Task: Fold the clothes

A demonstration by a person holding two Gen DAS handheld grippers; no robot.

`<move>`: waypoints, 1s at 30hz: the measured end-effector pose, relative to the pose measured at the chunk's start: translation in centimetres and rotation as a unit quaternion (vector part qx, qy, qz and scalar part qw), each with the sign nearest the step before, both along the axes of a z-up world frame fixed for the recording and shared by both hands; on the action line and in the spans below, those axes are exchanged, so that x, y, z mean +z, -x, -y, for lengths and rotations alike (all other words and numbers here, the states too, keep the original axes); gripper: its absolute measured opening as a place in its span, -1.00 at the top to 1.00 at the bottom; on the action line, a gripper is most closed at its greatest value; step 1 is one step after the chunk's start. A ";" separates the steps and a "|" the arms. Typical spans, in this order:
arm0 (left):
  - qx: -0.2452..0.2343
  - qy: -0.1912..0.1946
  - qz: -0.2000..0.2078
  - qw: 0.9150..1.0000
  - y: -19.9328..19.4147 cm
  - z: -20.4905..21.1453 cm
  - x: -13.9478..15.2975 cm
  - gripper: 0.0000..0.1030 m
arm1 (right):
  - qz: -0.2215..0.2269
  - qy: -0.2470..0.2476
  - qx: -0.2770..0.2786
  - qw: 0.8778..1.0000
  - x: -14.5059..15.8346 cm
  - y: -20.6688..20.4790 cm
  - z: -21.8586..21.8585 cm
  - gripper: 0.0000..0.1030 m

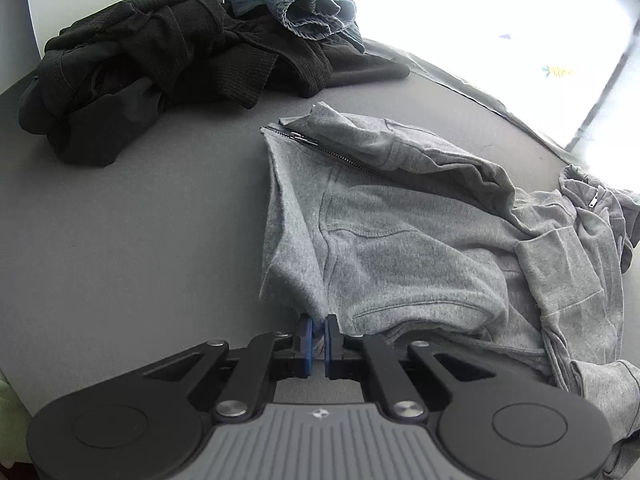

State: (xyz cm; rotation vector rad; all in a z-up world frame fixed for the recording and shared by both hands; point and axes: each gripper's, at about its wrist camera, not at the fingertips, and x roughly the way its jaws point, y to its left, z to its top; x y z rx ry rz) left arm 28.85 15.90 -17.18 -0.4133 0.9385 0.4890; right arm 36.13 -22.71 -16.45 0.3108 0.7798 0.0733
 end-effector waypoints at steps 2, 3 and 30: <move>-0.001 0.010 0.000 1.000 1.1 3.2 -0.1 0.91 | -0.001 0.011 -0.017 1.000 0.3 0.4 3.8 0.83; -0.006 0.015 0.000 1.000 1.5 5.0 -0.1 0.91 | -0.002 0.014 -0.027 1.000 0.5 0.6 5.9 0.83; -0.082 0.022 0.008 0.996 4.6 27.4 1.0 0.98 | 0.049 0.123 -0.320 0.938 3.7 0.0 41.9 1.00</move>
